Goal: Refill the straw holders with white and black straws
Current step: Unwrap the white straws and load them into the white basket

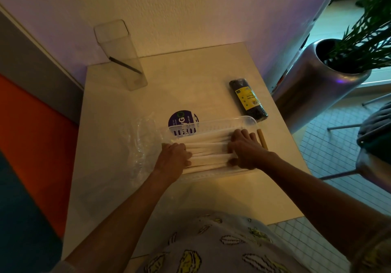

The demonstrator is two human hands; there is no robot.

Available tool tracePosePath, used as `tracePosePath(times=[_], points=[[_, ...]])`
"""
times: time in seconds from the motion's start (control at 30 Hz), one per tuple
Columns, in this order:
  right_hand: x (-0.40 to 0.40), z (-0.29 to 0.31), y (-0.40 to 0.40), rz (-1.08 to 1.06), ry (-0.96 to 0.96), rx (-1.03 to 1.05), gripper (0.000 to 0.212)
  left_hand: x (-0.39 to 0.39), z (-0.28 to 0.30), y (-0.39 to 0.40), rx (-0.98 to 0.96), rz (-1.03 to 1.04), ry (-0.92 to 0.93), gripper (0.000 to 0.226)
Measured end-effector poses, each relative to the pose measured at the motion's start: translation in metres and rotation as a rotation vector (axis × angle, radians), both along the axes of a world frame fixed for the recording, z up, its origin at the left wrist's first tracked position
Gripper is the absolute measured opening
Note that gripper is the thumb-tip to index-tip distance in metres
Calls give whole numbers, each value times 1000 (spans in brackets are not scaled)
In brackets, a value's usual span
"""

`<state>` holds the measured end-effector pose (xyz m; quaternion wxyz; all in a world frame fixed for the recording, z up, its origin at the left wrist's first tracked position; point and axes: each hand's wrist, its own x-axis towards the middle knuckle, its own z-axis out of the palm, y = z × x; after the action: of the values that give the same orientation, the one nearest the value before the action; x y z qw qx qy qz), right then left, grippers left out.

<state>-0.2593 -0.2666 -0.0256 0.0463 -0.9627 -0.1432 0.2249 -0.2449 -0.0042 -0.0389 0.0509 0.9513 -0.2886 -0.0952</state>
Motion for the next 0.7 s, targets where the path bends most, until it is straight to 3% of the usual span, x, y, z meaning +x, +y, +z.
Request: tracePosePath(times=[0.23,0.4,0.5,0.7], points=[[-3,0,-3,-139,-85,162,39,-6,-2,-2,-122,111,-90,49],[-7,-4,-1,-161,-136,211,49,-9,0,-3,-129,180,-145,61],[-8,-6,0,-134,-119,225,62,-7,-4,-2,-67,135,-184,50],[-5,-10,1,-107,-155,210,50,-7,-9,-3,-131,103,-221,13]])
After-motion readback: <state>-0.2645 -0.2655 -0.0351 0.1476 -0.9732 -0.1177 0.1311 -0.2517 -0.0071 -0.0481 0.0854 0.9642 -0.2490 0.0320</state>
